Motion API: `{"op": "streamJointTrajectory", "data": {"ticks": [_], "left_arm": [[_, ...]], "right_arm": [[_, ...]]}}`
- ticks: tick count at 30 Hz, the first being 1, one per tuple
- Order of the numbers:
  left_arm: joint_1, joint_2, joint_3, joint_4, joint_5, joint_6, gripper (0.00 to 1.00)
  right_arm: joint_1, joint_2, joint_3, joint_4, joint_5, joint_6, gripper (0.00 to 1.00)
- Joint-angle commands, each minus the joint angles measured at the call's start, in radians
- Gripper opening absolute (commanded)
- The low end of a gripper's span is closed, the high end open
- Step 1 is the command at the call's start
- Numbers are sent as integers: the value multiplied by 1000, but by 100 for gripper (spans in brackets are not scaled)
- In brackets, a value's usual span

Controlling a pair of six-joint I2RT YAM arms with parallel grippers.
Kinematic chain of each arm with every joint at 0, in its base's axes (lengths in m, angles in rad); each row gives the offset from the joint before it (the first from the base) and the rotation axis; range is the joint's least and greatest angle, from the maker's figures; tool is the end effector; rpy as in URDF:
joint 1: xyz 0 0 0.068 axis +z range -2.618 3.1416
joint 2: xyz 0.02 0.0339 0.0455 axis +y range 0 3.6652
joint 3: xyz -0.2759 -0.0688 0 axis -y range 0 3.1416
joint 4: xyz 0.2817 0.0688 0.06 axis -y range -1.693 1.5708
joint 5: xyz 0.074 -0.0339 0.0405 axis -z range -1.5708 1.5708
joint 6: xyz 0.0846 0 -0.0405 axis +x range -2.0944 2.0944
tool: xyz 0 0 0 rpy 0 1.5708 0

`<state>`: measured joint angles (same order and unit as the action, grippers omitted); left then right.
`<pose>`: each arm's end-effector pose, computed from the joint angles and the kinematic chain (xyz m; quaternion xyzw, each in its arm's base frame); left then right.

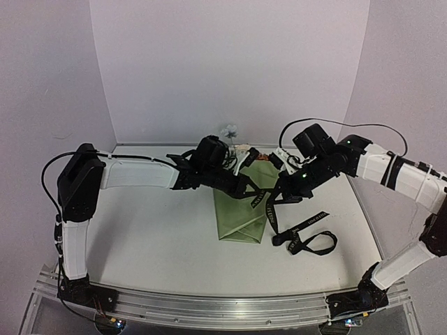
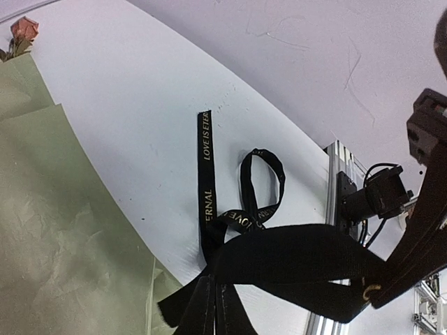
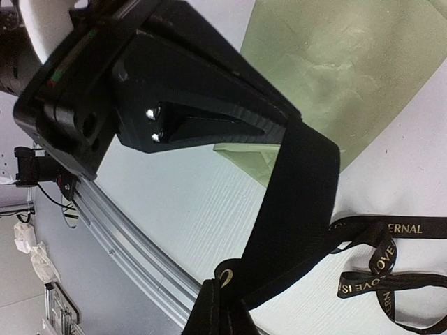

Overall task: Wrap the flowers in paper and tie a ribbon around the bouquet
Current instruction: Pass from the right arm to the left

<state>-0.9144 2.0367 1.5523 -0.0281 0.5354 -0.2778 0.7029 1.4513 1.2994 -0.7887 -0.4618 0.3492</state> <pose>0.3009 -0.4613 0.2099 0.3873 0.7489 -0.4623 0.2747 0.2525 0.2633 0.2831 -0.2326 0.8986 0.3397 0.1516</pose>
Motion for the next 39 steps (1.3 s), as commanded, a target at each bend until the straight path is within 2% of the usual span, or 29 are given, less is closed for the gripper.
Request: {"op": "streamJointTrajectory", "data": {"ticks": [1, 4, 9, 11, 21, 28, 35, 39], "left_arm": [[-5, -94, -87, 128, -29, -43, 0], [-6, -107, -111, 106, -20, 15, 3], [-10, -134, -153, 90, -61, 151, 32], [-12, -150, -178, 122, -71, 190, 38], [-16, -157, -236, 262, 50, 374, 41], [-15, -199, -339, 408, 65, 368, 42], [-25, -240, -441, 536, 88, 405, 45], [-39, -227, -412, 516, 66, 447, 47]], "right_arm": [[6, -2, -9, -5, 26, -3, 0], [6, 0, -4, -5, 5, -7, 0], [10, -4, 12, -12, -47, -14, 0], [13, -10, 15, -21, -61, -22, 0], [15, -35, 23, -39, -90, -29, 0], [15, -57, 15, -52, -55, -29, 0], [15, -53, 35, -54, -86, -10, 0], [15, -51, 47, -54, -110, -1, 0]]}}
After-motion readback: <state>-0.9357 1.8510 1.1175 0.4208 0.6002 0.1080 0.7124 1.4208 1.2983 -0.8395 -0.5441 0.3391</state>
